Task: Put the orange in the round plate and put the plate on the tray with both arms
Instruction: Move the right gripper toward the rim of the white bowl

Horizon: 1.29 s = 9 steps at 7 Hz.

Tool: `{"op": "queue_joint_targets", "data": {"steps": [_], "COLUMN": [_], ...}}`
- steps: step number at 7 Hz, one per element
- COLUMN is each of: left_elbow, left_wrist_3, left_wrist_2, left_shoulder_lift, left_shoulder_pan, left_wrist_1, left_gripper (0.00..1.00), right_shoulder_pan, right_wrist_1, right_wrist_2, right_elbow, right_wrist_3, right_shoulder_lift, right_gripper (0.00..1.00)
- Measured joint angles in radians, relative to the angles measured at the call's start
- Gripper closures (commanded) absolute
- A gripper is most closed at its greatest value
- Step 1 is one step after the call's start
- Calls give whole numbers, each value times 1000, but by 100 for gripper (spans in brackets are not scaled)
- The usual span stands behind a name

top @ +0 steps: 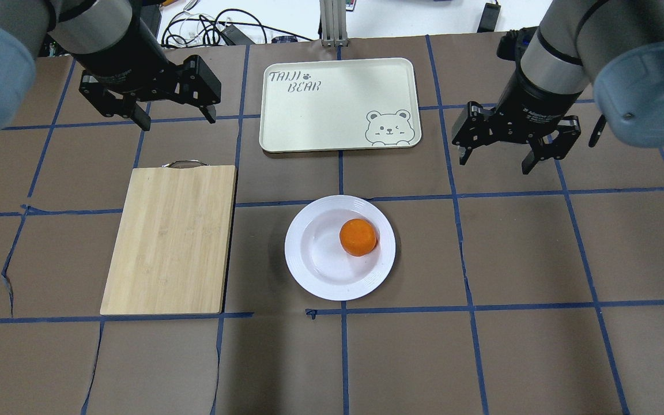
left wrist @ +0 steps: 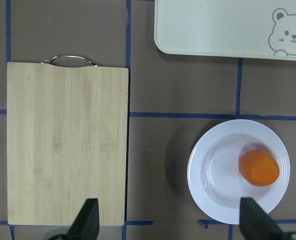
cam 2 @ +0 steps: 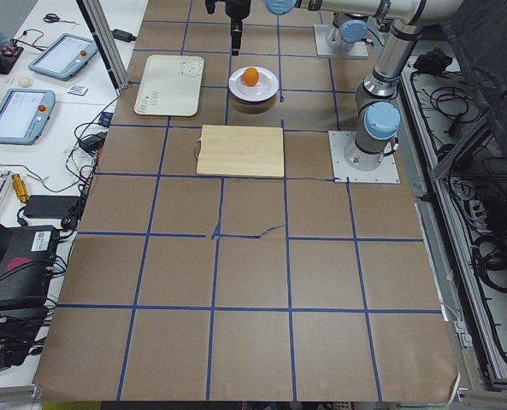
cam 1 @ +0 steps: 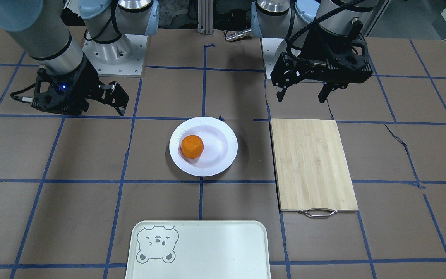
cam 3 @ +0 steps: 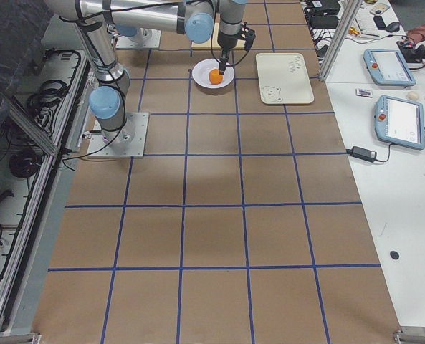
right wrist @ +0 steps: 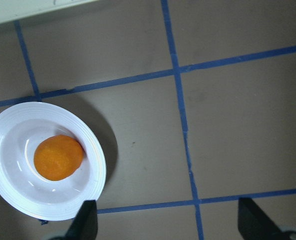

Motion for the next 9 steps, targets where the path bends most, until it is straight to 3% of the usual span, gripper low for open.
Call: {"op": "queue_joint_targets", "data": {"steps": [3,5,7,9], "left_elbow": [9,8,7,7], "left_wrist_3": [25,25,24,24], "left_wrist_2": [1,0,1,1], "left_shoulder_lift": [4,7,9,10], "left_shoulder_pan": [4,6,6,6], "left_wrist_1": [-2,-3,-4,-5], "left_gripper": [0,0,0,0], "right_shoulder_pan": [-2,-1,-1,0], "right_wrist_1": [-167,-392,-492,-550], "right_wrist_2": [187,303,411,511], "right_elbow": [35,138,198,216], "right_wrist_3": [-85,-107,-108,-113], "right_shoulder_lift": [139,219,276,350], "right_gripper": [0,0,4,20]}}
